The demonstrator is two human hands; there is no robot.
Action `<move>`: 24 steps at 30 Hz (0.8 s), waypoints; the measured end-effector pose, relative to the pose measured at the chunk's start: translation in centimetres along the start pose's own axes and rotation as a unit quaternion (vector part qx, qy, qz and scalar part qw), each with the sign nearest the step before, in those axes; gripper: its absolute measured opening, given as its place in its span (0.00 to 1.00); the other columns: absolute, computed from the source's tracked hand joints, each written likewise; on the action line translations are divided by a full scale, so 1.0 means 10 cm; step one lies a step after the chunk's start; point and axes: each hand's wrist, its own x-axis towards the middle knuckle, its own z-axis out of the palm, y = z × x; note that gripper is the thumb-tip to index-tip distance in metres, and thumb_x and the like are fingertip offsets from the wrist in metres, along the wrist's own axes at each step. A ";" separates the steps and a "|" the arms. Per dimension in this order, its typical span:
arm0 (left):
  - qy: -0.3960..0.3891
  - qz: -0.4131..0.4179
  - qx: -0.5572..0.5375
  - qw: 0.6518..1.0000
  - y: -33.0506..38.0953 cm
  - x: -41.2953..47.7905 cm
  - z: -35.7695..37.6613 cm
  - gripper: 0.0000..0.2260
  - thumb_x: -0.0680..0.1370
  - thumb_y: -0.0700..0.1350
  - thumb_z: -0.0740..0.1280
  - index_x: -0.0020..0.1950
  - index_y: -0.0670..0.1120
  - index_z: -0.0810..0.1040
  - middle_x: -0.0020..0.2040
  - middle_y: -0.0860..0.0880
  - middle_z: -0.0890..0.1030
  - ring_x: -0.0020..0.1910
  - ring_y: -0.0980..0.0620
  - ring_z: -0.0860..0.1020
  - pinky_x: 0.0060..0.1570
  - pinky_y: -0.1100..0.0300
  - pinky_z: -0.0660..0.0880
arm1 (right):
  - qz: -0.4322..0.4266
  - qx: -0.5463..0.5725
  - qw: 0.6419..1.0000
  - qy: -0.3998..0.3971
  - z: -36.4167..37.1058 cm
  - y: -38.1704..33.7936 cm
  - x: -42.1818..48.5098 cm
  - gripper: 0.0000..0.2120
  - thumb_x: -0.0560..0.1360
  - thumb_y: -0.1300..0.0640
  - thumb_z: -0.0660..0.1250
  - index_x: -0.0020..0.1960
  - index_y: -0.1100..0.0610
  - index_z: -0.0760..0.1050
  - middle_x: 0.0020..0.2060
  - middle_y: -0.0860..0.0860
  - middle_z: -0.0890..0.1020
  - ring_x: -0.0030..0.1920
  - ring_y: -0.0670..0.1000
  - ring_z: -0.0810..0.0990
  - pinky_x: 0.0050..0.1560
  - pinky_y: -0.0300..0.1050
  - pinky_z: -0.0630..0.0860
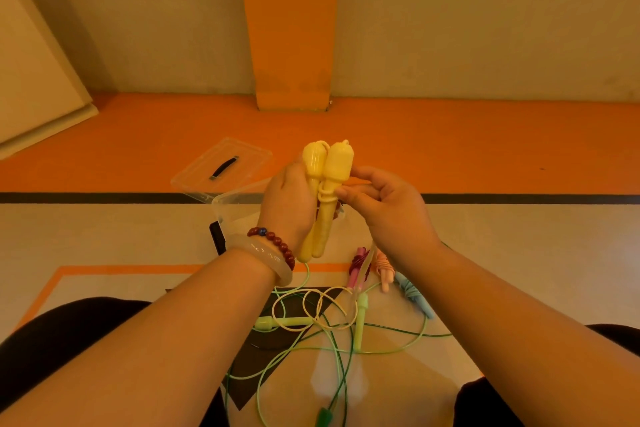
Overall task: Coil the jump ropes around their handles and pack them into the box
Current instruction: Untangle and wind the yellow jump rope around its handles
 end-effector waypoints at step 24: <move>-0.086 0.008 -0.131 0.988 -0.03 -0.08 0.10 0.02 0.83 0.49 0.56 0.52 0.53 0.67 0.38 0.46 0.75 0.30 0.51 0.73 0.31 0.56 0.71 | -0.088 -0.305 0.946 -0.059 -0.26 -0.13 0.15 0.03 0.75 0.52 0.70 0.45 0.51 0.80 0.30 0.44 0.75 0.32 0.39 0.71 0.30 0.32 0.65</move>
